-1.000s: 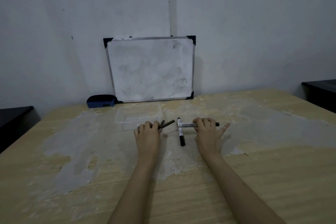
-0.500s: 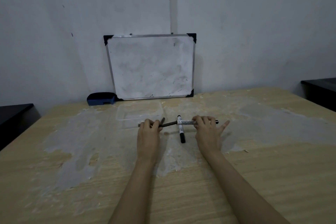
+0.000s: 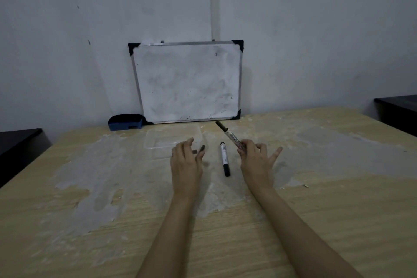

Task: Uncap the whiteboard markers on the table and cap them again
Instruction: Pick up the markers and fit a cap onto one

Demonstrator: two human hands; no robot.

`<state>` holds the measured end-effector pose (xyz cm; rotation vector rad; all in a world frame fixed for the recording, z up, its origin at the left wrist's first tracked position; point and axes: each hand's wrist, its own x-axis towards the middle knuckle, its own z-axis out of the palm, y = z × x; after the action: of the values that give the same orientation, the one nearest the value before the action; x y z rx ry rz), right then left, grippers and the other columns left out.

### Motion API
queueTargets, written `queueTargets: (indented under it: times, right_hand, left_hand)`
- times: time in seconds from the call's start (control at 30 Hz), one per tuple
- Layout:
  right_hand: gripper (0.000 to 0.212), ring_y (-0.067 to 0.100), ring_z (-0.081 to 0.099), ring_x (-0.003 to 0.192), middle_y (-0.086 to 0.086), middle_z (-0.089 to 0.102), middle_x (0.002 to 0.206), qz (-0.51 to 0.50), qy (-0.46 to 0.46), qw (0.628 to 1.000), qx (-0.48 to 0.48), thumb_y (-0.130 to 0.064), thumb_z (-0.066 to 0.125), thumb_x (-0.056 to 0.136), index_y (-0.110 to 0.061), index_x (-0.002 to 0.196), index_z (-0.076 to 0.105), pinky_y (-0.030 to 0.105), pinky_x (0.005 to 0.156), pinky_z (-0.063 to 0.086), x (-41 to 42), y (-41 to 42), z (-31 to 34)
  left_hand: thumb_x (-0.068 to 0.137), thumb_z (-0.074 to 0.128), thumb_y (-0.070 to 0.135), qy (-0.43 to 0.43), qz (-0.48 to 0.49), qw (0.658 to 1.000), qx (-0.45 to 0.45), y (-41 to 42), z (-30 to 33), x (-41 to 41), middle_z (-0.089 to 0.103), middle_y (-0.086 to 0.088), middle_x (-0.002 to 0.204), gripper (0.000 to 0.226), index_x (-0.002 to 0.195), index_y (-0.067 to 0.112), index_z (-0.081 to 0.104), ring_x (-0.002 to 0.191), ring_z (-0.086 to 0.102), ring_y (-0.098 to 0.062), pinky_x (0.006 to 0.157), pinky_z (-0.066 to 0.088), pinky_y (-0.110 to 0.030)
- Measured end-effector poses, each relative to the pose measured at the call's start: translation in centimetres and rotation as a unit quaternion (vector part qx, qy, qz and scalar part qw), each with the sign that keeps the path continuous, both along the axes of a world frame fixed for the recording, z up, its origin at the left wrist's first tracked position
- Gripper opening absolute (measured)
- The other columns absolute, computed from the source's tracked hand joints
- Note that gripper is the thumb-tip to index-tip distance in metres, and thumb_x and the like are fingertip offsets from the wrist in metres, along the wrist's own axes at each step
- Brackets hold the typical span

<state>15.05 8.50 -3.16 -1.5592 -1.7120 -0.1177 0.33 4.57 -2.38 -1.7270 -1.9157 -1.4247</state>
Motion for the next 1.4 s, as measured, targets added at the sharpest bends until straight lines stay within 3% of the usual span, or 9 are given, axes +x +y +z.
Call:
queueTargets:
  times: [0.13, 0.27, 0.47, 0.67, 0.8, 0.93, 1.07, 1.27, 1.4]
  right_hand:
    - [0.02, 0.032, 0.063, 0.094, 0.012, 0.07, 0.081, -0.022, 0.026, 0.997, 0.062, -0.017, 0.065, 0.084, -0.005, 0.1, 0.063, 0.074, 0.101, 0.013, -0.2, -0.1, 0.1]
    - [0.026, 0.033, 0.064, 0.091, 0.014, 0.07, 0.086, -0.034, 0.055, 0.994, 0.092, -0.012, 0.068, 0.082, -0.004, 0.106, 0.065, 0.074, 0.099, 0.02, -0.3, -0.2, 0.3]
    - [0.027, 0.034, 0.067, 0.079, 0.01, 0.071, 0.076, -0.042, 0.037, 0.99, 0.132, -0.008, 0.079, 0.069, -0.006, 0.093, 0.068, 0.078, 0.089, 0.027, -0.4, -0.1, 0.2]
    - [0.029, 0.032, 0.067, 0.077, 0.007, 0.071, 0.075, -0.04, 0.013, 0.989, 0.143, -0.005, 0.081, 0.064, -0.007, 0.09, 0.068, 0.078, 0.085, 0.029, -0.3, 0.0, 0.0]
    - [0.026, 0.034, 0.065, 0.084, 0.007, 0.072, 0.079, -0.029, 0.002, 0.993, 0.118, -0.005, 0.079, 0.068, -0.008, 0.091, 0.068, 0.076, 0.091, 0.027, -0.2, -0.2, -0.1]
    - [0.03, 0.036, 0.065, 0.087, 0.01, 0.071, 0.082, -0.013, -0.029, 0.996, 0.087, 0.002, 0.079, 0.064, -0.013, 0.089, 0.069, 0.074, 0.093, 0.03, -0.3, -0.2, -0.2]
    - [0.033, 0.037, 0.062, 0.09, 0.012, 0.069, 0.085, 0.01, -0.035, 0.997, 0.061, 0.009, 0.074, 0.064, -0.013, 0.089, 0.069, 0.069, 0.096, 0.033, -0.4, 0.1, -0.5]
    - [0.028, 0.038, 0.061, 0.084, 0.016, 0.067, 0.084, 0.074, -0.037, 0.994, 0.069, 0.009, 0.072, 0.068, -0.008, 0.09, 0.069, 0.049, 0.079, 0.049, -0.2, 0.1, -0.4]
    - [0.028, 0.034, 0.062, 0.08, 0.015, 0.067, 0.083, 0.09, -0.051, 0.991, 0.082, 0.01, 0.071, 0.068, -0.008, 0.09, 0.069, 0.054, 0.083, 0.049, -0.3, -0.2, -0.2]
  left_hand:
    - [0.089, 0.054, 0.02, -0.034, 0.073, 0.996, -0.046, 0.1, 0.0, -1.3, 0.059, -0.014, 0.115, 0.029, 0.114, 0.005, 0.056, 0.108, 0.05, -0.029, 0.087, 0.041, -0.038]
    - [0.089, 0.051, 0.022, -0.037, 0.096, 0.989, -0.106, 0.2, -0.4, -3.1, 0.059, -0.012, 0.112, 0.022, 0.107, 0.01, 0.057, 0.109, 0.048, -0.028, 0.09, 0.037, -0.039]
    - [0.082, 0.054, 0.04, 0.025, 0.073, 0.971, -0.224, 0.2, -1.4, -4.7, 0.054, -0.004, 0.114, 0.028, 0.102, 0.022, 0.059, 0.114, 0.042, -0.022, 0.095, 0.032, -0.036]
    - [0.09, 0.048, 0.03, 0.07, 0.105, 0.959, -0.253, 0.1, -1.6, -4.8, 0.054, -0.008, 0.119, 0.027, 0.11, 0.017, 0.062, 0.114, 0.041, -0.025, 0.094, 0.032, -0.036]
    - [0.09, 0.052, 0.025, 0.025, 0.048, 0.983, -0.176, 0.1, -1.0, -4.1, 0.061, -0.008, 0.115, 0.024, 0.109, 0.016, 0.063, 0.108, 0.05, -0.025, 0.091, 0.036, -0.035]
    - [0.084, 0.062, 0.013, -0.112, -0.082, 0.988, -0.06, -0.1, 0.2, -2.0, 0.064, -0.009, 0.102, 0.021, 0.105, 0.008, 0.065, 0.087, 0.06, -0.02, 0.08, 0.047, -0.029]
    - [0.083, 0.063, 0.01, -0.085, -0.142, 0.985, -0.045, -0.1, 0.0, -1.1, 0.064, -0.009, 0.1, 0.021, 0.104, 0.008, 0.067, 0.081, 0.054, -0.01, 0.076, 0.039, -0.012]
    - [0.086, 0.059, 0.009, -0.084, -0.164, 0.982, -0.048, 0.1, -0.4, -0.5, 0.061, -0.008, 0.105, 0.025, 0.111, 0.008, 0.065, 0.086, 0.054, -0.009, 0.084, 0.044, -0.019]
    - [0.086, 0.059, 0.01, -0.084, -0.166, 0.981, -0.053, 0.3, -0.6, -0.6, 0.06, -0.004, 0.099, 0.025, 0.111, 0.007, 0.065, 0.085, 0.053, -0.009, 0.077, 0.04, -0.005]
